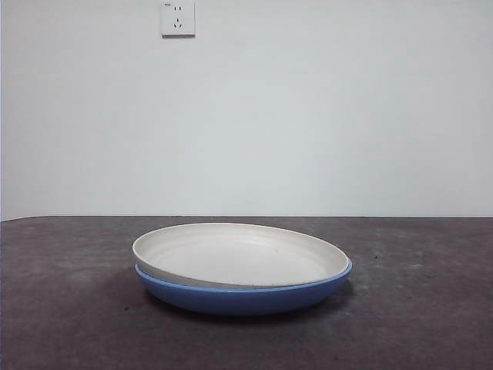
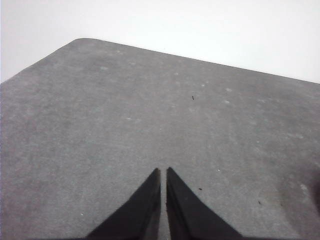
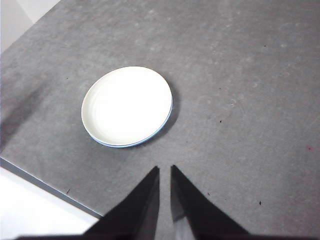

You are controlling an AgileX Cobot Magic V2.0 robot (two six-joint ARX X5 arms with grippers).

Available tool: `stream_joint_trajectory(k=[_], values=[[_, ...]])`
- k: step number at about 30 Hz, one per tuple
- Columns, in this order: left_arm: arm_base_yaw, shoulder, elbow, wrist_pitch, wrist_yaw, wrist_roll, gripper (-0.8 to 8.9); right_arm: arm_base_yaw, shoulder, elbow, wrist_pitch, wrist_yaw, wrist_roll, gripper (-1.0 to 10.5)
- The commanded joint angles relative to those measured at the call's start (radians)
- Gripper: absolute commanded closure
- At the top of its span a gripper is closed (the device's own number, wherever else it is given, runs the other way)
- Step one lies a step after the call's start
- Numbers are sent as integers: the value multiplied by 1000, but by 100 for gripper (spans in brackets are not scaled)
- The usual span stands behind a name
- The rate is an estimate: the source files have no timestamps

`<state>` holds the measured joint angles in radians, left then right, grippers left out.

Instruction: Pick up the white plate, put it on the blue plate, put it on desk

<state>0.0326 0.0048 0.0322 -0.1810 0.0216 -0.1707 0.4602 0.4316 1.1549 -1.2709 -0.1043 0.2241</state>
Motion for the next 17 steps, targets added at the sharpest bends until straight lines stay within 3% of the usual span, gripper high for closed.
stream_joint_trajectory(k=[1,10,12,14,17], values=[[1,-2,-20,-6,-5,1,794,7,3,10,11,1,0,913],[1,-2,-20,-6,-5,1,794,-19,-6,-20,15,1,-3,913],[1,-2,-20,-6,-5,1,794,-72,-22,-76,58,17,-93,913],[1,-2,-20,-6,-5,1,794,-158,-66,-186,176,20,-166,913],[1,-2,-20,-5,-5,1,794,-283,-153,-396,470,21,-187,913]])
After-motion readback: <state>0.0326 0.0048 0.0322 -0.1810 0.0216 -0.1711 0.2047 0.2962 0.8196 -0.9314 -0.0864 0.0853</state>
